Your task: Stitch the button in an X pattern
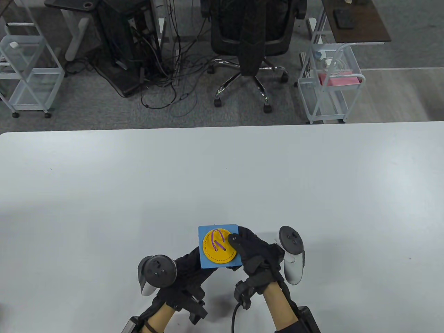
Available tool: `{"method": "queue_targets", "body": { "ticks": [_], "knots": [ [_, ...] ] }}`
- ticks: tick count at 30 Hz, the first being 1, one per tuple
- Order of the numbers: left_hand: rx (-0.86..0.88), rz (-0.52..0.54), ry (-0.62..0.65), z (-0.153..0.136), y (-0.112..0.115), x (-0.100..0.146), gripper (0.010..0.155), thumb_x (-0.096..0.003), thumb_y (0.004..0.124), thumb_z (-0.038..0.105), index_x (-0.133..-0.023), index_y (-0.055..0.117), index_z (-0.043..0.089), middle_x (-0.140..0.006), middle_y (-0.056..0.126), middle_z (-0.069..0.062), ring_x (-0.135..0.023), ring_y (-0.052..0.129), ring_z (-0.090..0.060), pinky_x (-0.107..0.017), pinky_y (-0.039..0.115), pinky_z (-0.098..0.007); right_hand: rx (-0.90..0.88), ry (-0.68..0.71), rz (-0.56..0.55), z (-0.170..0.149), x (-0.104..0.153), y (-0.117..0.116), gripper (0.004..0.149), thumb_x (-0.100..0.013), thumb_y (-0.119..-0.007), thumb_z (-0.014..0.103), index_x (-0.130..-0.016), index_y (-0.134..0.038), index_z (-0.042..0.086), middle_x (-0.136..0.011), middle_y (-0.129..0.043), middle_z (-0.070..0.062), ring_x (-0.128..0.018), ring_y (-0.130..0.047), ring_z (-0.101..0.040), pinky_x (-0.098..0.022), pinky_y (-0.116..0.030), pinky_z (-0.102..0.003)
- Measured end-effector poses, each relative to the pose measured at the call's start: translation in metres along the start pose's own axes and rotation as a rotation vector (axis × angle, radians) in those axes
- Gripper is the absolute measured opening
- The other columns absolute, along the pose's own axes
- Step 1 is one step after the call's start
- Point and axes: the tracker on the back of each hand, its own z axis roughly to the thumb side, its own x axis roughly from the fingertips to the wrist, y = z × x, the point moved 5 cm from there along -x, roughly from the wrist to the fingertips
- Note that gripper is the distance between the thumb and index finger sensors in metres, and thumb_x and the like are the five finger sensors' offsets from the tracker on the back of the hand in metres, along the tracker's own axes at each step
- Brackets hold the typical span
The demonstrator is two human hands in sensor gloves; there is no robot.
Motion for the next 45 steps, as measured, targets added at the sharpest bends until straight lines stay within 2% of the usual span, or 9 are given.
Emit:
{"method": "queue_targets", "body": {
  "ticks": [6,11,24,34,45],
  "knots": [
    [-0.021,0.017,0.003,0.000,-0.002,0.001,0.046,-0.0583,0.074,0.028,-0.100,0.071,0.009,-0.079,0.091,-0.011,-0.053,0.103,-0.029,-0.040,0.092,-0.038,-0.003,0.001,-0.001,0.000,0.000,0.000,0.048,-0.057,-0.069,0.031,-0.100,-0.061,0.012,-0.072,-0.087,-0.012,-0.037,-0.096,-0.019,-0.033,-0.080,-0.038],
    [-0.034,0.015,0.009,0.000,-0.003,0.001,0.043,-0.0584,0.074,0.028,-0.098,0.075,0.011,-0.078,0.093,-0.010,-0.051,0.104,-0.028,-0.038,0.093,-0.037,-0.015,0.002,0.001,0.001,0.001,0.001,0.048,-0.057,-0.069,0.032,-0.100,-0.061,0.012,-0.072,-0.086,-0.011,-0.037,-0.096,-0.019,-0.033,-0.081,-0.037],
    [-0.180,-0.085,-0.009,-0.002,0.007,-0.001,0.042,-0.0585,0.074,0.026,-0.098,0.078,0.013,-0.085,0.089,-0.016,-0.059,0.101,-0.035,-0.041,0.091,-0.040,-0.086,-0.013,0.010,0.000,0.002,0.011,0.048,-0.059,-0.068,0.033,-0.101,-0.059,0.014,-0.074,-0.086,-0.010,-0.039,-0.096,-0.017,-0.034,-0.080,-0.036],
    [-0.382,-0.128,-0.023,-0.001,0.004,-0.002,0.041,-0.0583,0.073,0.024,-0.098,0.079,0.015,-0.089,0.084,-0.017,-0.065,0.097,-0.037,-0.044,0.090,-0.041,-0.119,-0.030,0.013,-0.003,0.002,0.018,0.048,-0.059,-0.066,0.034,-0.102,-0.058,0.015,-0.075,-0.085,-0.009,-0.039,-0.095,-0.016,-0.035,-0.080,-0.035],
    [-0.499,-0.172,-0.029,0.001,0.003,-0.002,0.039,-0.0577,0.074,0.022,-0.096,0.081,0.018,-0.090,0.081,-0.015,-0.066,0.094,-0.036,-0.045,0.089,-0.040,-0.142,-0.053,0.011,-0.007,0.001,0.021,0.047,-0.060,-0.065,0.034,-0.103,-0.056,0.016,-0.076,-0.084,-0.008,-0.041,-0.095,-0.015,-0.036,-0.080,-0.035]
  ]
}}
